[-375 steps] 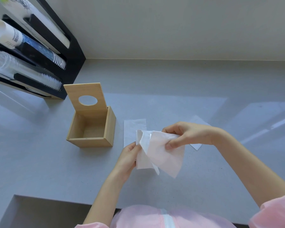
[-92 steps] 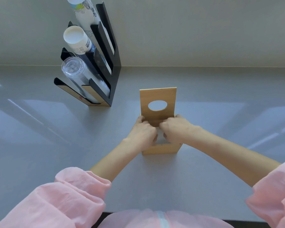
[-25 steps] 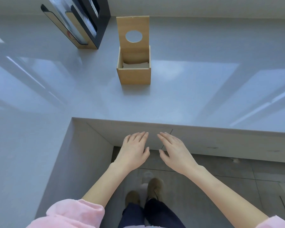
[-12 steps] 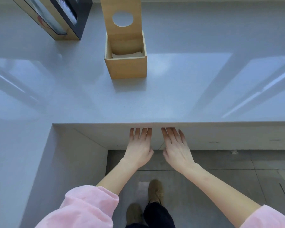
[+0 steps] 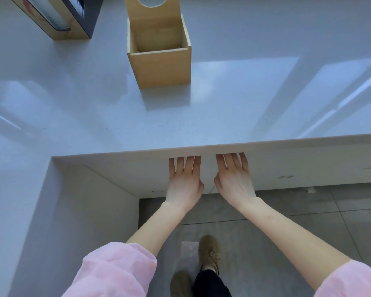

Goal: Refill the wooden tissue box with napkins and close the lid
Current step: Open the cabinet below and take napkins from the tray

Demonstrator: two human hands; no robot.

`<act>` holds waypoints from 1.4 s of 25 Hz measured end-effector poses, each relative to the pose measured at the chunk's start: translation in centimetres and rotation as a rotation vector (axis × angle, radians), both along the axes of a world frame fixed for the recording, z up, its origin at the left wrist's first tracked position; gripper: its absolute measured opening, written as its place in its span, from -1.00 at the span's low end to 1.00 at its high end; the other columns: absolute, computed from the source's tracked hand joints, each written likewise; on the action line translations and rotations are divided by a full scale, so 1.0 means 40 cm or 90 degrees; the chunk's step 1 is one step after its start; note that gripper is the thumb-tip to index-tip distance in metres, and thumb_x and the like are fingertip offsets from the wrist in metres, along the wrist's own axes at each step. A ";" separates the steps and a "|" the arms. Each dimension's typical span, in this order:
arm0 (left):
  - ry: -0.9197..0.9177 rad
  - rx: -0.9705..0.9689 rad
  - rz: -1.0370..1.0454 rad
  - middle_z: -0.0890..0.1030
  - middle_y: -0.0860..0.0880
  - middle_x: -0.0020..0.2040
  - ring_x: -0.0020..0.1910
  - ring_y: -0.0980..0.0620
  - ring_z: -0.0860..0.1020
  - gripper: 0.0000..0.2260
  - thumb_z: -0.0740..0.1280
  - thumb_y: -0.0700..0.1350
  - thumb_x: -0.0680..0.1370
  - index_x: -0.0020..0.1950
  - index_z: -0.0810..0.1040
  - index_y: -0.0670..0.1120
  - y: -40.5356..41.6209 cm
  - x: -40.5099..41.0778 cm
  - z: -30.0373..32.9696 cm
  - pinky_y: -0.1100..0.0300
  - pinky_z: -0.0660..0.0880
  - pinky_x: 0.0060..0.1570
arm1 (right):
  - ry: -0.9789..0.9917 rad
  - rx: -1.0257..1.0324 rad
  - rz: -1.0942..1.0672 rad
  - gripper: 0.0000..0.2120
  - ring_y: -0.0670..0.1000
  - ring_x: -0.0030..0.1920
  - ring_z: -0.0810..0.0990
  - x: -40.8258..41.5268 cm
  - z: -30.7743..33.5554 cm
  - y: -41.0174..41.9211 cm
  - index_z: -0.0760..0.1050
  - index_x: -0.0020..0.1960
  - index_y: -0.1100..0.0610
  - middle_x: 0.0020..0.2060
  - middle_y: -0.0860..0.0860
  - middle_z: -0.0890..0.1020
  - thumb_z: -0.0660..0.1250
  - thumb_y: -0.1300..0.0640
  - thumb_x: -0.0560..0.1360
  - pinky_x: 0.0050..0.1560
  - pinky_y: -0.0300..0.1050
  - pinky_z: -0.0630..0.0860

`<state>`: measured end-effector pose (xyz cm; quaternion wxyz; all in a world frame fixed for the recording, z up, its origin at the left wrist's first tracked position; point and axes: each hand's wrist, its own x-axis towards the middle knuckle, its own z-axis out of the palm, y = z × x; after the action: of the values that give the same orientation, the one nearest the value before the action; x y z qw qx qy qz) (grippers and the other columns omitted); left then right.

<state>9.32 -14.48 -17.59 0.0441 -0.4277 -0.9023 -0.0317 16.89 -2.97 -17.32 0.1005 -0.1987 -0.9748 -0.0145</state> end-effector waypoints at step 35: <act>-0.354 0.186 0.332 0.43 -0.04 0.30 0.32 0.03 0.35 -0.72 0.36 -0.05 0.47 0.16 0.51 -0.08 -0.373 0.309 0.145 0.21 0.31 0.26 | -0.116 -0.695 -0.079 -0.69 -0.13 -0.03 0.57 0.301 0.124 -0.413 0.54 0.17 -0.02 -0.04 -0.11 0.55 0.35 0.02 0.44 0.02 -0.22 0.55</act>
<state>21.67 -29.38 -11.77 -0.1347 -0.1491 -0.9441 -0.2614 28.92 -19.51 -12.37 -0.1025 -0.2771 -0.8320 0.4696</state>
